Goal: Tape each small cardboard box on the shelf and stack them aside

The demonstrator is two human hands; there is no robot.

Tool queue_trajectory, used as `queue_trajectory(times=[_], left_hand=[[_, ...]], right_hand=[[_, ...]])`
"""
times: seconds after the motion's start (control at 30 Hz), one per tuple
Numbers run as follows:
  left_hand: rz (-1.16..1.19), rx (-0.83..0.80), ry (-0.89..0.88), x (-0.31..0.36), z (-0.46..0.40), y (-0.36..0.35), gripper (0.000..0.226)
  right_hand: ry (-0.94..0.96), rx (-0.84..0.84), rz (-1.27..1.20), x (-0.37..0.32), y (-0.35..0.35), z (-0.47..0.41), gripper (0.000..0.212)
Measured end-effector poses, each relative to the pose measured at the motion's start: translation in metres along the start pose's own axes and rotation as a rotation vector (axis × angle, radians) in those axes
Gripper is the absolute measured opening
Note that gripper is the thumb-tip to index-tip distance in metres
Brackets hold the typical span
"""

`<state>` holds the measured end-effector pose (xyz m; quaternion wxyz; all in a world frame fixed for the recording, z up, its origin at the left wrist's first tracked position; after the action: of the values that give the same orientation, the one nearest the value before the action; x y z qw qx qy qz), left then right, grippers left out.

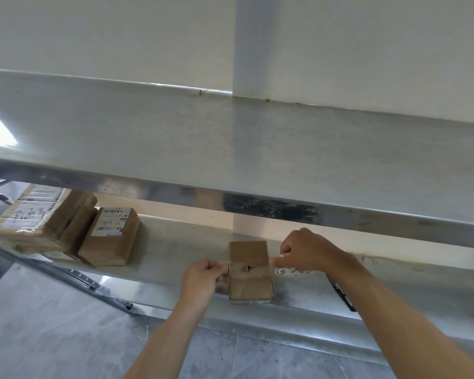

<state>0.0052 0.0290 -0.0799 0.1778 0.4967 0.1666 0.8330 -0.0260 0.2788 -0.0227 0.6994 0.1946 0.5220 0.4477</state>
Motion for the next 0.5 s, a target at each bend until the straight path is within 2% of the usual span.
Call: queue_trajectory(times=[0.2, 0.33, 0.5], left_hand=[[0.027, -0.037, 0.095, -0.015, -0.010, -0.012, 0.030], [0.193, -0.154, 0.217, -0.028, -0.018, -0.023, 0.033], [0.469, -0.167, 0.406, -0.038, -0.016, -0.032, 0.010]], right_hand=[[-0.017, -0.025, 0.012, 0.006, -0.014, -0.009, 0.047], [-0.024, -0.051, -0.021, 0.010, -0.023, -0.011, 0.046], [-0.004, -0.070, -0.064, 0.012, -0.027, -0.012, 0.046]])
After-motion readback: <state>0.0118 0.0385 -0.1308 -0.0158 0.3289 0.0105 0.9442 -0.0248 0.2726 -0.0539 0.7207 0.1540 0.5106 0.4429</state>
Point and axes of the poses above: each hand's wrist, its own z-axis away from the middle knuckle, its own y-axis out of the back of the hand, x = y × z, the point moved 5 cm from there along -z, towards the middle knuckle, and after that the axes turned 15 degrees about -z, right-handed, at the moved point
